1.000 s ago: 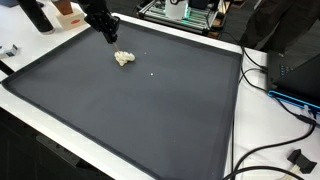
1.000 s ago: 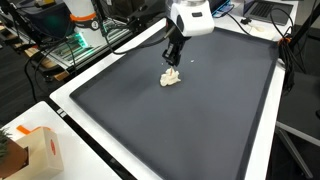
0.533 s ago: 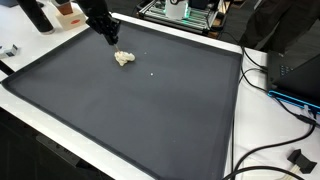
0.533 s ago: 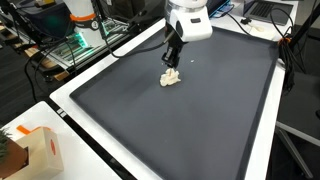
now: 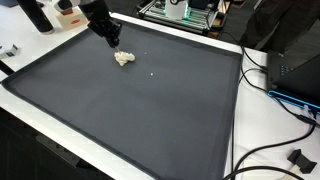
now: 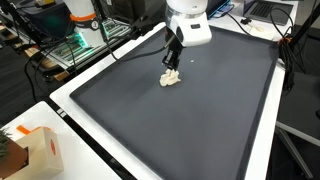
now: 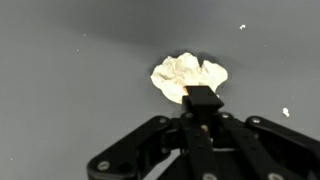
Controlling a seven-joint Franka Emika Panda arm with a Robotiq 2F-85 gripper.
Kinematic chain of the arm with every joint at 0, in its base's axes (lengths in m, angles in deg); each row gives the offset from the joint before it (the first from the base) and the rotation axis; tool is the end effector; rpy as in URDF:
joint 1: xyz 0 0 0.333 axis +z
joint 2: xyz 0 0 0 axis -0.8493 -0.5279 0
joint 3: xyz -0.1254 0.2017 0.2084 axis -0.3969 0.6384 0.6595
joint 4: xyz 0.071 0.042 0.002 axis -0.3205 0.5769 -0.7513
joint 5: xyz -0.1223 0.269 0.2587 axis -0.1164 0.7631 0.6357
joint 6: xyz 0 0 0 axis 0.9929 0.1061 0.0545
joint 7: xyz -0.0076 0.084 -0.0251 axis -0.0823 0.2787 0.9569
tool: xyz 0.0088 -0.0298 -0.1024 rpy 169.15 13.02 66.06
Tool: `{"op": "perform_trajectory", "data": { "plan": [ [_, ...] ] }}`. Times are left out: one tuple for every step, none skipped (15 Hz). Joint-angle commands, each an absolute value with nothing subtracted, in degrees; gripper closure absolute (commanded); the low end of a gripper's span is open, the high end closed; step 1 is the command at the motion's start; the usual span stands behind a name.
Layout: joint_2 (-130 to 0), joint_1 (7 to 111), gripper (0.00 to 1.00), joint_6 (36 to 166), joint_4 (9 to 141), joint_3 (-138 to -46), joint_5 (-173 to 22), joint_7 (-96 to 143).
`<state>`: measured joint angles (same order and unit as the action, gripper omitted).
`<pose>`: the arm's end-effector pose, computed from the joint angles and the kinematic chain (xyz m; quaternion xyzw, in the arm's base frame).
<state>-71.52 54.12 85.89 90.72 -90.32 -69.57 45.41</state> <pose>0.6035 -0.0618 0.2792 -0.9917 -0.0794 0.0947 0.0344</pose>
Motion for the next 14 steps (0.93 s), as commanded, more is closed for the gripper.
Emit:
{"op": "perform_trajectory", "data": {
  "plan": [
    [-72.42, 53.00, 0.97, 87.96, 91.28, -89.27, -69.28, 46.23],
    [-72.70, 53.00, 0.97, 87.95, 91.17, -89.25, -69.32, 46.16],
    [-72.90, 53.02, 0.97, 87.89, 91.10, -89.25, -69.37, 46.08],
    [-73.16, 53.02, 0.97, 87.87, 91.03, -89.22, -69.37, 46.04],
    [-73.38, 53.02, 0.97, 87.85, 90.96, -89.21, -69.38, 46.02],
    [-73.63, 53.03, 0.97, 87.78, 90.87, -89.20, -69.45, 45.95],
    [-73.78, 53.02, 0.97, 87.76, 90.83, -89.19, -69.47, 45.92],
    [-73.90, 52.98, 0.97, 87.69, 90.85, -89.17, -69.45, 45.94],
    [-74.05, 53.03, 0.97, 87.71, 90.90, -89.20, -69.49, 45.65],
    [-74.19, 53.12, 0.97, 87.74, 90.90, -89.27, -69.64, 45.24],
    [-74.31, 53.11, 0.97, 87.77, 90.90, -89.23, -69.51, 45.17],
    [-74.42, 53.16, 0.97, 87.78, 90.89, -89.26, -69.55, 44.92],
    [-74.53, 53.14, 0.97, 87.73, 90.85, -89.23, -69.42, 44.80],
    [-74.61, 53.17, 0.97, 87.73, 90.86, -89.22, -69.43, 44.71]
  ]
}}
